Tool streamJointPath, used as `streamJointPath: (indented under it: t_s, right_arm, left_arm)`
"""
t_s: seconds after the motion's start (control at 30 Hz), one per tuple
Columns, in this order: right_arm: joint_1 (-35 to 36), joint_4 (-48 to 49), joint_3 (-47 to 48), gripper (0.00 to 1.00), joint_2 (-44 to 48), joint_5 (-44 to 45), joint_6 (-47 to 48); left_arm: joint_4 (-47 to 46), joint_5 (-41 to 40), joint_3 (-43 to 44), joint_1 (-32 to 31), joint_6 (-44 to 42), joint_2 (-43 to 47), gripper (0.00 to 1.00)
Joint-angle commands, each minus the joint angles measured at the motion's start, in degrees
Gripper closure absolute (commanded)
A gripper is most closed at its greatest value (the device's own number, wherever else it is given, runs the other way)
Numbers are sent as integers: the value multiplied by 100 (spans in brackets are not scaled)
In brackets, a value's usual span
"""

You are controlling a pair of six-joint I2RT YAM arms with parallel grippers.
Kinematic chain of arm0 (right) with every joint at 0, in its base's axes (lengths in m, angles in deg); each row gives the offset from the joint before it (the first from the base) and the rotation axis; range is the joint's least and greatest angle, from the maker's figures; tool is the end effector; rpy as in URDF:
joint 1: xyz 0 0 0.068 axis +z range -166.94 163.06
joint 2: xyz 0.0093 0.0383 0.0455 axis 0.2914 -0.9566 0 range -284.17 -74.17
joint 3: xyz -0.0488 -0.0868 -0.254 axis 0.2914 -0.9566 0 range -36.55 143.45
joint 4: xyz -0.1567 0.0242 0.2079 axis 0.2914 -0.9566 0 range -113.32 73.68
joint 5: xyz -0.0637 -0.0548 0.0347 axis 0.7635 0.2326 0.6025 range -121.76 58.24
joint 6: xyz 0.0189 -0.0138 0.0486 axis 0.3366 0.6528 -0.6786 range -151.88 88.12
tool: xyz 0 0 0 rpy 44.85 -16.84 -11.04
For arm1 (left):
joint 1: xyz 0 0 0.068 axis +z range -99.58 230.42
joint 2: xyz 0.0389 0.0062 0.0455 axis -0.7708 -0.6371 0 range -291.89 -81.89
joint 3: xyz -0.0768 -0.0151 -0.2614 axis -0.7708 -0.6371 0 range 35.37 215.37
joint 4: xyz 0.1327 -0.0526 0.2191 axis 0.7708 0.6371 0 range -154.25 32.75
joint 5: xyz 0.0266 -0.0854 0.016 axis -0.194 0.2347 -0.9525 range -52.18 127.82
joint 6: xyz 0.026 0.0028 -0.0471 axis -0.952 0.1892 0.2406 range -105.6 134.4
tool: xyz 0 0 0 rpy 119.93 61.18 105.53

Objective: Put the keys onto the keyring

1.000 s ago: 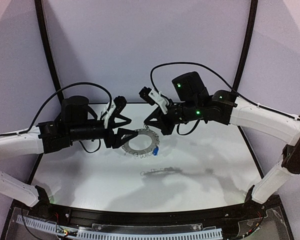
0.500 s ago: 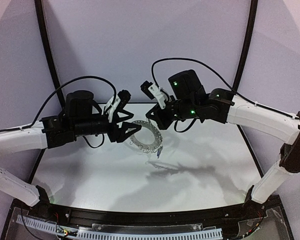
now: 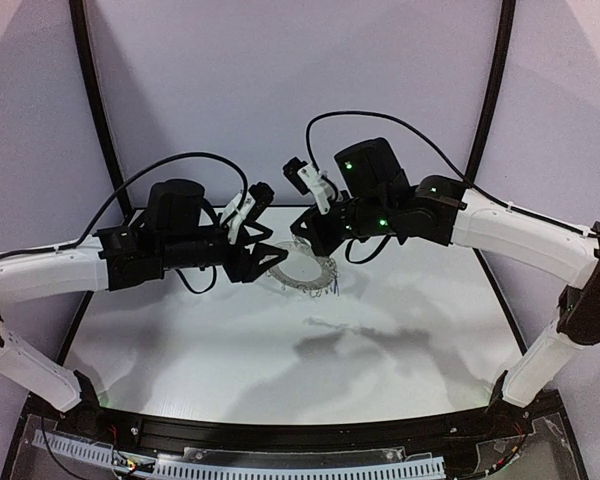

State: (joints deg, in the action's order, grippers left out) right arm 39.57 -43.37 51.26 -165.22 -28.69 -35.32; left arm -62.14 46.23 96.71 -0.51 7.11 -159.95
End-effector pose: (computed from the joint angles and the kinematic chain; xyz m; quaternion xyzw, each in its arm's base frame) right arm 0.2043 0.3055 0.3683 -0.3754 0.7816 0.2285 0.4428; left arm 0.1981 -0.2522 0.3235 0.4318 0.6879 -0.2710 0.5166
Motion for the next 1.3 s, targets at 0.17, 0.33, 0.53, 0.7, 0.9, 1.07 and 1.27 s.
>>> streamJointPath:
  t_s: [0.17,0.33,0.53,0.7,0.9,1.07,1.27]
  right_arm:
    - [65,256,261,100,-79,109,-557]
    - [69,344,186,100,-19,-118,-629]
    - [70,319,144,100,-5,-603,-649]
    - [66,349,118,100,16,-830,-670]
    - [70,291,121,100,34,-886,-608]
    - [67,104,162,100,90,-608,-471]
    - [65,164,155,100,162,-1123,-456]
  left_arm:
    - [220,238,437,-152,-107,-359,51]
    - [97,163,402,-153,-110,-451,51]
    - [-113,-49,356,-152,-167,-514,53]
    - [-148,-171,350,-153,-263,-543,64]
    - [-98,-137,281,-153,-340,-473,86]
    - [-124,106,4,-153,-408,-255,90]
    - [-176,354,-131,-153,-471,-151,92]
